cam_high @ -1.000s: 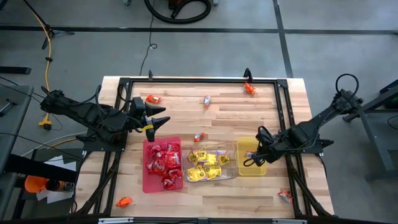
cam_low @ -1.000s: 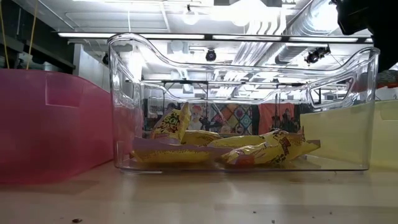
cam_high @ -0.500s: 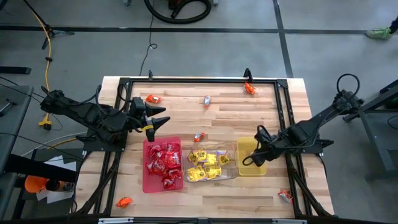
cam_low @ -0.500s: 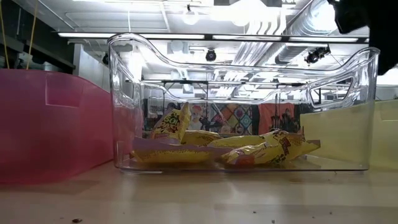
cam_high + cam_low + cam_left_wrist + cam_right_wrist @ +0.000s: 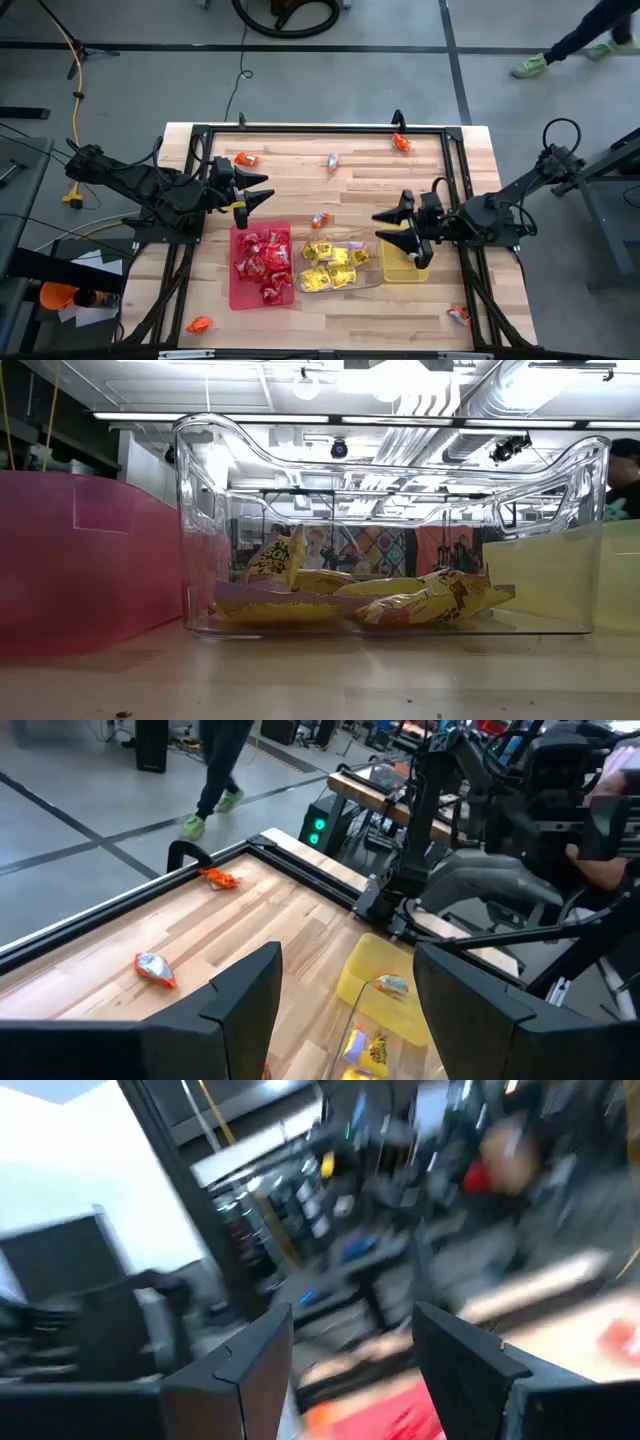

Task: Sort candy
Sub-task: Put the orange chocolate into the yellow bin

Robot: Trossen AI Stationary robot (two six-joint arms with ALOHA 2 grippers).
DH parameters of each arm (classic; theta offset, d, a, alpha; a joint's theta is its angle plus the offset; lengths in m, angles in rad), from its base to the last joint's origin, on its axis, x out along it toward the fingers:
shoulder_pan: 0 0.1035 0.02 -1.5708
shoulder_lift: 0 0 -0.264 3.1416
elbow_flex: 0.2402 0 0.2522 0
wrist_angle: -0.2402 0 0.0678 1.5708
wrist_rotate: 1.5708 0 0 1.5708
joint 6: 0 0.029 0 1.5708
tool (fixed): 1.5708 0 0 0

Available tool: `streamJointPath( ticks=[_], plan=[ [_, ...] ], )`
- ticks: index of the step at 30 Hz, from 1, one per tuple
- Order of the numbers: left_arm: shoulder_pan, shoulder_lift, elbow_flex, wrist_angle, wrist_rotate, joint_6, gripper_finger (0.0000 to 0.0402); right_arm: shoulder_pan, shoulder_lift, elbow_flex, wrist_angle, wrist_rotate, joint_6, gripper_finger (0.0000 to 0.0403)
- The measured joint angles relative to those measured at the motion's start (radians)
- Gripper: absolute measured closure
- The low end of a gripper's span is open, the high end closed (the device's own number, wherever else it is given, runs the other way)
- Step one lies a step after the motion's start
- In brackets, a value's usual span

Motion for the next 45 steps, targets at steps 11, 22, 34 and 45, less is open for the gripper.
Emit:
streamJointPath(
  ticks=[11, 22, 34, 45],
  plan=[
    [0.0, 0.0, 0.0, 0.017, 0.004, -0.039, 0.0186, -0.08, 0.021, 0.0, 0.043, 0.035, -0.203, 0.0201],
    [-0.138, 0.192, 0.124, -0.256, 0.669, -0.569, 0.0197, -0.1, 0.021, 0.0, -0.047, 0.025, -0.157, 0.0201],
    [-0.562, 0.587, 0.175, -0.543, 0.937, -1.047, 0.02, -0.121, 0.021, -0.001, -0.204, 0.024, -0.04, 0.0201],
    [-0.604, 0.902, 0.174, -0.61, 1.171, -1.059, 0.02, -0.185, 0.021, -0.001, -0.204, -0.05, 0.0, 0.0201]
  ],
)
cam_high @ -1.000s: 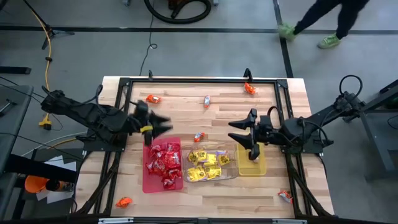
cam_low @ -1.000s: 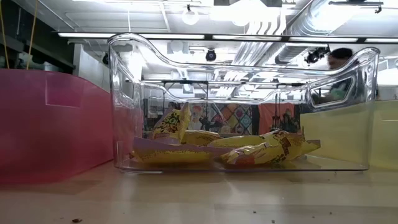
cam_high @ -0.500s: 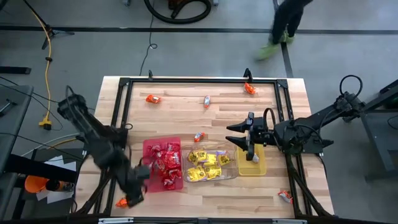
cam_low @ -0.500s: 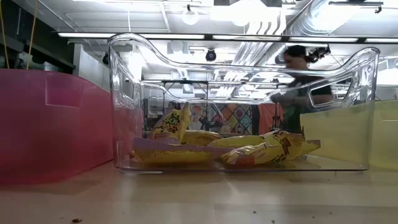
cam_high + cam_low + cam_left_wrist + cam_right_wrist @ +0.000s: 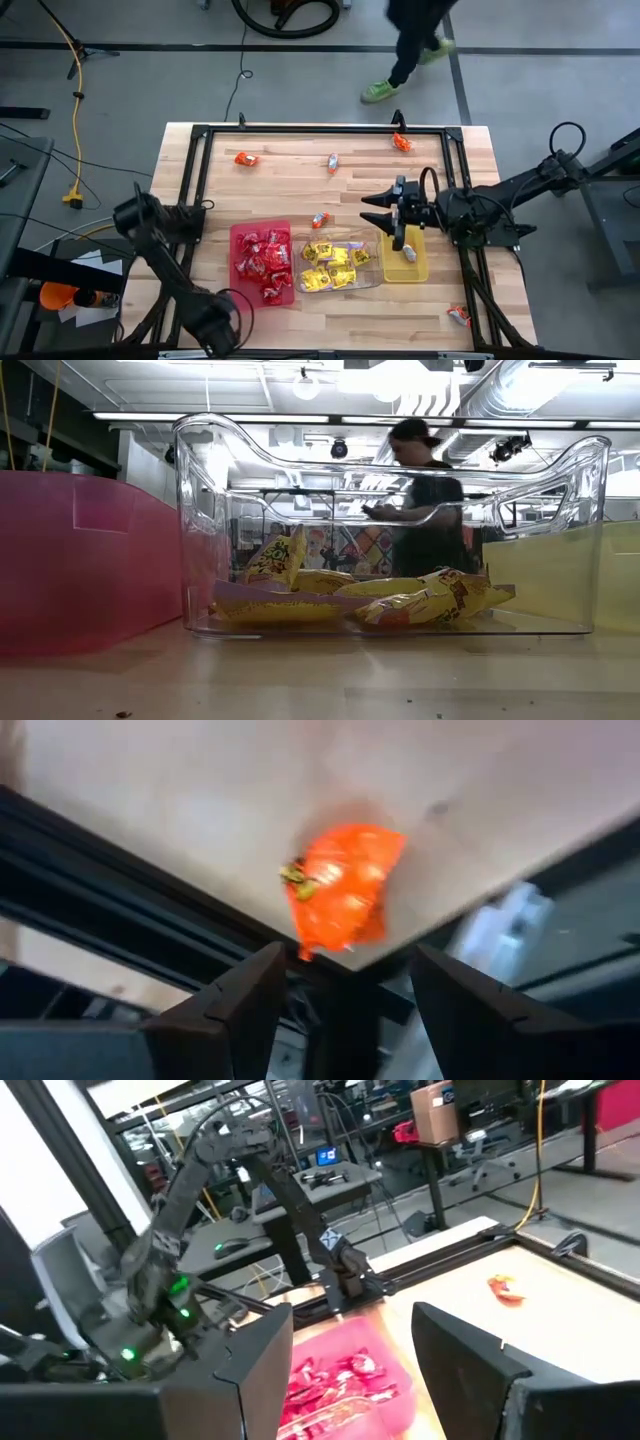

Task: Sort candy
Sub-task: Put the orange chocolate into the yellow bin

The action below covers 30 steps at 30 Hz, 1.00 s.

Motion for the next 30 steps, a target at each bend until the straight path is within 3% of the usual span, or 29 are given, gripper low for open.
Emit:
streamJointPath(
  ticks=[11, 15, 21, 26, 30],
  plan=[
    [-0.004, 0.07, 0.001, 0.002, -0.027, 0.075, 0.0207, -0.011, 0.0, 0.0, -0.002, -0.026, 0.012, 0.0201],
    [-0.005, 0.076, 0.002, 0.043, -0.024, 0.093, 0.0254, -0.011, 0.0, 0.0, -0.01, -0.026, 0.012, 0.0201],
    [-0.005, 0.076, 0.0, 0.042, -0.021, 0.103, 0.0385, -0.011, 0.0, 0.0, -0.018, -0.026, 0.012, 0.0201],
    [-0.002, 0.019, 0.0, -0.019, -0.024, 0.143, 0.0394, -0.011, 0.0, 0.0, -0.023, -0.026, 0.012, 0.0201],
    [0.013, -0.104, 0.0, -0.099, -0.068, 0.17, 0.0399, -0.011, 0.0, 0.0, -0.024, -0.026, 0.006, 0.0201]
  ],
)
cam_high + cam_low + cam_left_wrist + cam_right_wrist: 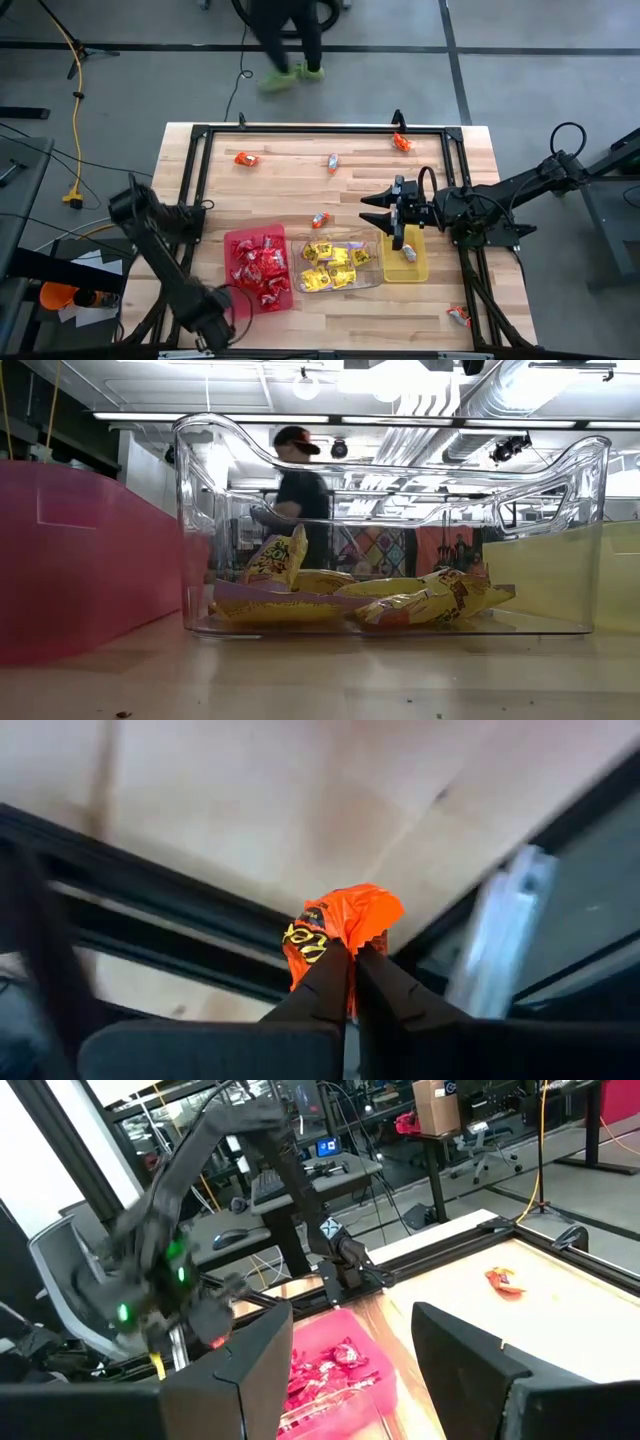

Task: Sort candy
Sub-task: Put the orange chocolate into the yellow bin

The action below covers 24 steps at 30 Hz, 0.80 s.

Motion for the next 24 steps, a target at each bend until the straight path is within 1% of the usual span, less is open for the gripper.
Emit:
streamJointPath(
  ticks=[2, 5, 7, 9, 10, 12, 14, 15, 16, 17, 18, 20, 22, 24],
  plan=[
    [0.017, -0.089, 0.0, -0.025, -0.055, 0.002, 0.04, 0.0, 0.0, 0.0, -0.002, 0.0, -0.001, 0.0201],
    [0.053, -0.243, 0.0, -0.026, -0.198, 0.002, 0.0401, 0.0, 0.0, 0.0, -0.002, 0.0, -0.002, 0.0202],
    [0.09, -0.346, 0.0, -0.026, -0.333, 0.001, 0.0401, 0.0, 0.0, 0.0, -0.001, 0.0, -0.001, 0.0202],
    [0.138, -0.444, 0.0, -0.015, -0.501, 0.02, 0.0401, 0.0, 0.0, 0.0, 0.009, 0.0, 0.003, 0.0202],
    [0.163, -0.49, 0.0, 0.0, -0.59, 0.054, 0.0401, 0.0, 0.0, 0.0, 0.019, -0.005, 0.011, 0.0202],
    [0.215, -0.571, 0.0, 0.056, -0.773, 0.17, 0.0401, 0.0, 0.0, 0.0, 0.053, -0.023, 0.04, 0.0202],
    [0.271, -0.631, 0.001, 0.132, -0.945, 0.333, 0.0401, 0.0, 0.0, 0.0, 0.1, -0.05, 0.067, 0.0202],
    [0.301, -0.655, 0.001, 0.181, -1.018, 0.426, 0.0401, 0.0, 0.0, 0.0, 0.121, -0.063, 0.072, 0.0202],
    [0.331, -0.672, 0.002, 0.231, -1.067, 0.522, 0.0401, 0.001, 0.0, 0.0, 0.142, -0.081, 0.076, 0.0202],
    [0.366, -0.686, 0.002, 0.286, -1.098, 0.627, 0.0401, 0.003, 0.0, 0.0, 0.161, -0.093, 0.076, 0.0202],
    [0.399, -0.696, 0.002, 0.345, -1.107, 0.73, 0.0401, 0.004, 0.0, 0.0, 0.178, -0.107, 0.076, 0.0202],
    [0.461, -0.703, 0.002, 0.483, -1.091, 0.922, 0.0401, 0.01, 0.0, 0.0, 0.206, -0.114, 0.069, 0.0202],
    [0.512, -0.702, 0.001, 0.622, -1.031, 1.084, 0.0401, 0.017, 0.001, 0.008, 0.206, -0.111, 0.045, 0.0202],
    [0.561, -0.689, 0.002, 0.766, -0.921, 1.198, 0.0401, 0.023, 0.014, 0.032, 0.204, -0.109, 0.008, 0.0202]
  ],
)
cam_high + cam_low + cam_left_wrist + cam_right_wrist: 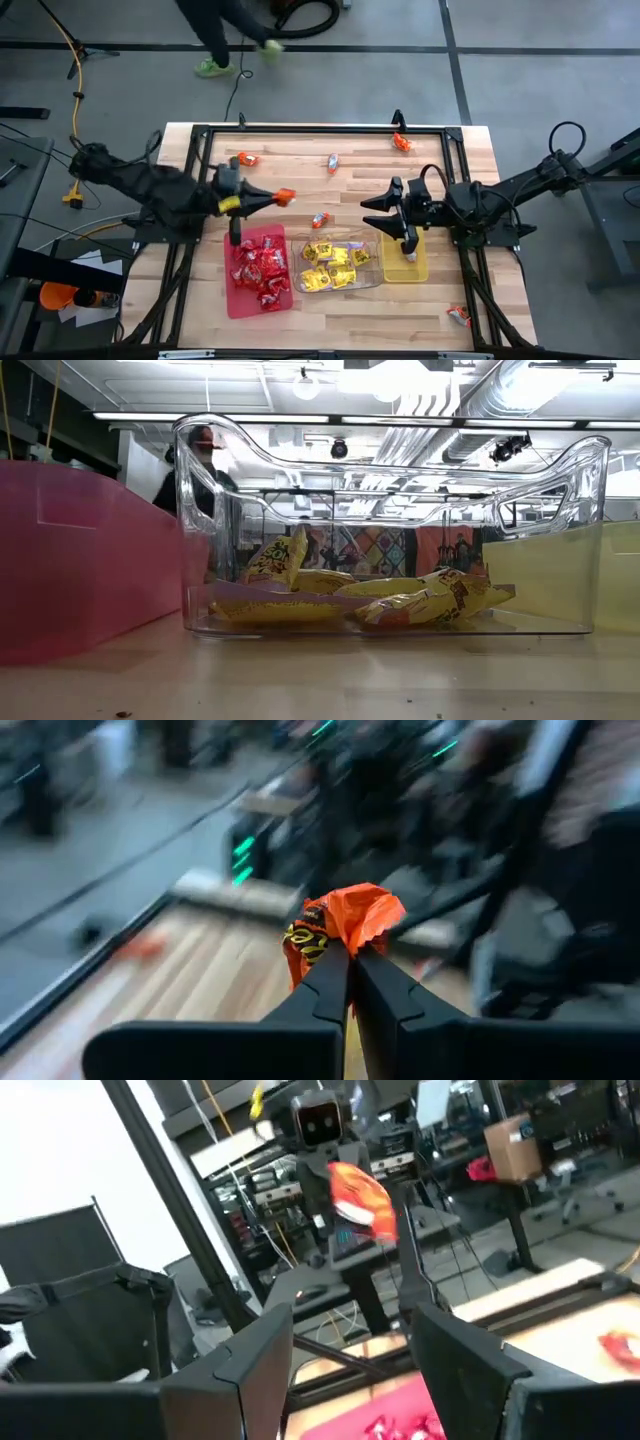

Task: Sort candy
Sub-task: Put the orange chocolate into the yellow bin

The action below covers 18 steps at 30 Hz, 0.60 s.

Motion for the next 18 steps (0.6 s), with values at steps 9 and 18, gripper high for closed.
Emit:
streamJointPath(
  ticks=[9, 18],
  plan=[
    [0.112, 0.183, -0.001, 0.129, 0.292, 0.017, 0.0401, 0.005, 0.086, 0.125, -0.113, -0.014, -0.172, 0.0202],
    [0.109, 0.306, -0.002, 0.154, 0.317, -0.015, 0.0401, 0.007, 0.088, 0.138, -0.161, -0.018, -0.162, 0.0202]
  ],
)
